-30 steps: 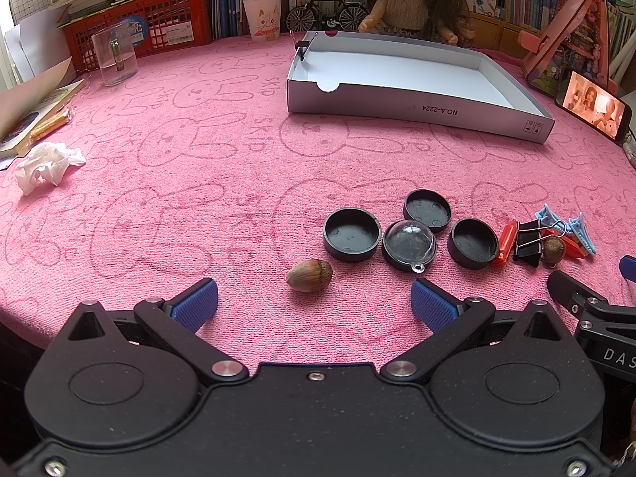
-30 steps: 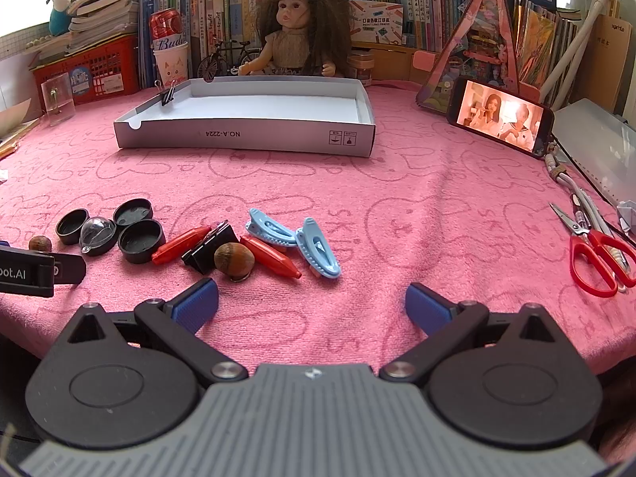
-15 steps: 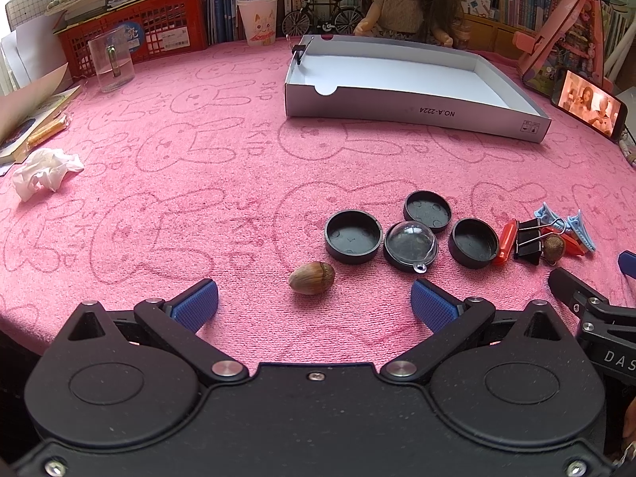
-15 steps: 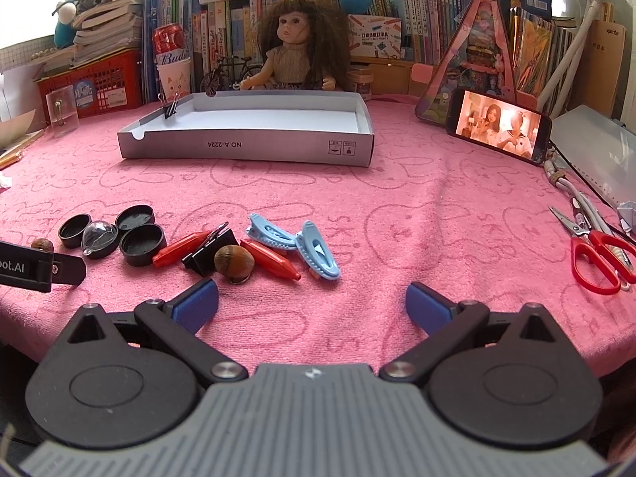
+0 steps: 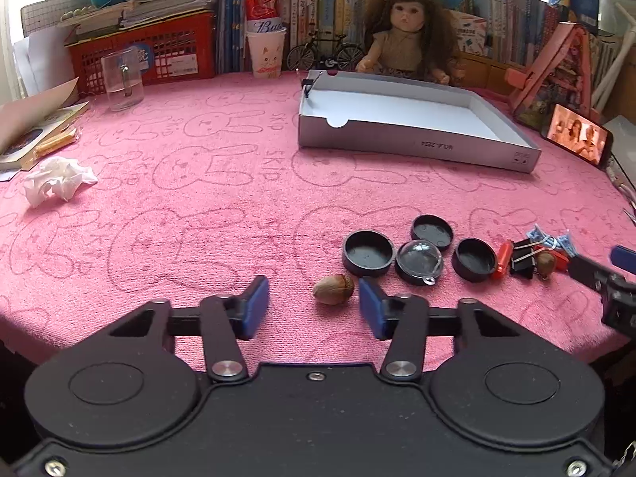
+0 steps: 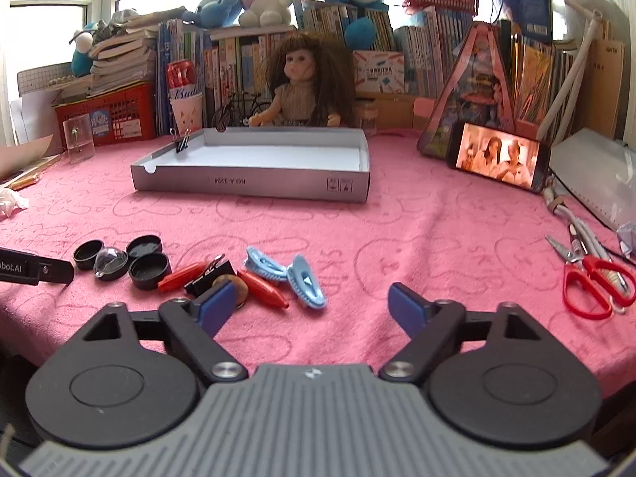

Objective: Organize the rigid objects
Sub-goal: 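Close the left gripper on the brown acorn while the right gripper grasps another nut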

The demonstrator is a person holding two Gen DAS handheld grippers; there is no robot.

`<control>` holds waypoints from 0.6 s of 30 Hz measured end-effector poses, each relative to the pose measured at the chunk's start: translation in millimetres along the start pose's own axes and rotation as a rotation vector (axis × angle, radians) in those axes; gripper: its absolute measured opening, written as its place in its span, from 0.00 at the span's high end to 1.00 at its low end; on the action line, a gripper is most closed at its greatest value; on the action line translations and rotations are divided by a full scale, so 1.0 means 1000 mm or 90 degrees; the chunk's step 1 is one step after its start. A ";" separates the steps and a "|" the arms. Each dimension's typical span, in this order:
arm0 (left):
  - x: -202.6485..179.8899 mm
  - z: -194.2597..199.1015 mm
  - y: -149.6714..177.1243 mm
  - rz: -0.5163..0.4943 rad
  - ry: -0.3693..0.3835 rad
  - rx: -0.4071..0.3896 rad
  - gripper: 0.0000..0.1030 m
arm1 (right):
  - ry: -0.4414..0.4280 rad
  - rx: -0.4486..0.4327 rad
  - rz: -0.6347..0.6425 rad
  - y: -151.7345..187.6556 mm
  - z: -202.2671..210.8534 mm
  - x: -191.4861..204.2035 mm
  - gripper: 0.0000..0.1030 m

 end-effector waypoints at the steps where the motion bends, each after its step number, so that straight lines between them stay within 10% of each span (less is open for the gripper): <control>1: 0.000 0.001 0.000 -0.002 0.005 -0.001 0.63 | -0.003 0.001 -0.001 0.000 0.001 0.001 0.37; 5: -0.003 0.001 0.002 0.001 0.016 -0.007 0.75 | -0.033 0.000 -0.011 0.001 0.003 0.008 0.75; 18: -0.005 -0.003 0.001 0.011 0.013 -0.018 0.80 | -0.092 0.007 0.039 0.000 -0.006 0.040 0.76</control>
Point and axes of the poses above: each gripper's, at about its wrist camera, not at the fingertips, and z roughly against the way its jaws point, x to its left, y to its underside, the point moved 5 cm from there along -z, roughly the way its jaws point, and after that the axes turned 5 degrees about -x, right-handed, at the moved point
